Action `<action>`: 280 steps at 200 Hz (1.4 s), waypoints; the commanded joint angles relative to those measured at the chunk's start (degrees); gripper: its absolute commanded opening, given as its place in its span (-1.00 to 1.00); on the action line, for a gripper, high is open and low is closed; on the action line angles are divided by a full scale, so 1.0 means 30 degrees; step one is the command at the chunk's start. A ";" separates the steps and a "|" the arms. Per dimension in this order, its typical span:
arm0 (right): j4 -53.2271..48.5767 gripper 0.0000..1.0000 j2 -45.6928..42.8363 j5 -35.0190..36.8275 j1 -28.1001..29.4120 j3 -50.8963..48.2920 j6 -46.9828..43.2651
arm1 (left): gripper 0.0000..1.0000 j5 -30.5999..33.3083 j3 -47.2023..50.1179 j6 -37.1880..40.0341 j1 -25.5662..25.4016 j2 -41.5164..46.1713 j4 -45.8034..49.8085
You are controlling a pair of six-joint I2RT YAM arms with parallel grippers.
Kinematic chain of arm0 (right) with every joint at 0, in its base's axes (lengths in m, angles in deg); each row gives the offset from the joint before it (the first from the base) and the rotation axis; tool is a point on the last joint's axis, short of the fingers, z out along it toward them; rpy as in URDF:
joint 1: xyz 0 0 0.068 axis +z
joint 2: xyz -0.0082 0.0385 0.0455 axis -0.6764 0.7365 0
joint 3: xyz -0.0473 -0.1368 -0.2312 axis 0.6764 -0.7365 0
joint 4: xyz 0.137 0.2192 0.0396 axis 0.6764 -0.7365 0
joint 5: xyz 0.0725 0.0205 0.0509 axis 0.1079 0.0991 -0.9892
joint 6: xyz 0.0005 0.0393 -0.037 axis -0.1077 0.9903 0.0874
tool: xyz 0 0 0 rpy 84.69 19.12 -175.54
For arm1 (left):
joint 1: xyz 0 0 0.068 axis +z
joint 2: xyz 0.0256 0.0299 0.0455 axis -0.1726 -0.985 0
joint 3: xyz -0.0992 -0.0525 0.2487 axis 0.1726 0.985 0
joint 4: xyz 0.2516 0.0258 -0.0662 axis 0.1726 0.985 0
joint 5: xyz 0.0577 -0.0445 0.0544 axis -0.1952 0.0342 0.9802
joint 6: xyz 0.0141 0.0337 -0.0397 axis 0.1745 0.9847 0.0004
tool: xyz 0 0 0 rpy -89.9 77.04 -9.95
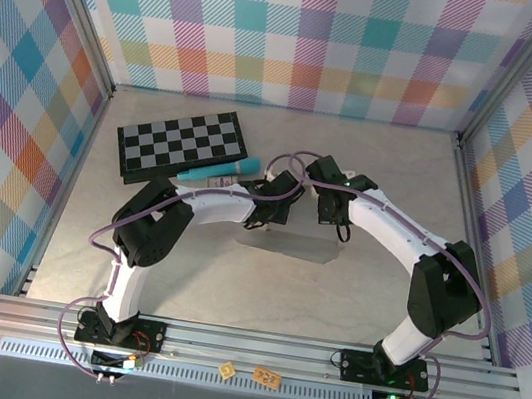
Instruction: Fold the paper box
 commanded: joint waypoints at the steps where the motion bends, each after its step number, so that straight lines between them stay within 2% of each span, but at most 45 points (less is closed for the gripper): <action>1: -0.0064 -1.00 -0.0796 0.0384 0.0300 0.0415 0.0213 | -0.68 -0.0775 0.1599 0.0257 0.0151 0.0500 0.0567; 27: -0.0073 -1.00 -0.0950 0.0391 0.0298 0.0239 0.0283 | -0.41 -0.2245 0.2436 0.0106 0.0718 0.1690 -0.1282; 55: -0.0137 -1.00 -0.0973 0.0413 0.0338 0.0140 0.0367 | -0.26 -0.3992 0.2873 0.0185 0.1295 0.2487 -0.2560; 93: -0.0296 -1.00 -0.0906 0.0413 0.0329 0.0163 0.0404 | -0.24 -0.6788 0.3088 0.0086 0.1922 0.2592 -0.3276; 129: -0.0375 -1.00 -0.0783 0.0297 0.0329 0.0220 0.0566 | -0.29 -0.8362 0.3063 0.0038 0.2078 0.2074 -0.3374; 156: -0.0378 -1.00 -0.0729 0.0267 0.0334 0.0280 0.0606 | -0.50 -0.7530 0.3007 0.0185 0.2078 0.1666 -0.2958; 194: -0.0375 -1.00 -0.0720 0.0266 0.0330 0.0352 0.0600 | -0.64 -0.5983 0.2740 0.0543 0.1968 0.1174 -0.2185; 216: -0.0400 -1.00 -0.0606 0.0267 0.0332 0.0395 0.0604 | -0.79 -0.5194 0.2659 0.0580 0.1832 0.0875 -0.1935; 243: -0.0503 -1.00 -0.0501 0.0266 0.0329 0.0502 0.0650 | -1.00 -0.3070 0.2076 0.0708 0.1230 0.0568 -0.0490; 280: -0.0494 -1.00 -0.0560 0.0354 0.0328 0.0513 0.0631 | -1.00 -0.1025 0.1648 0.0157 0.0732 -0.0048 0.1721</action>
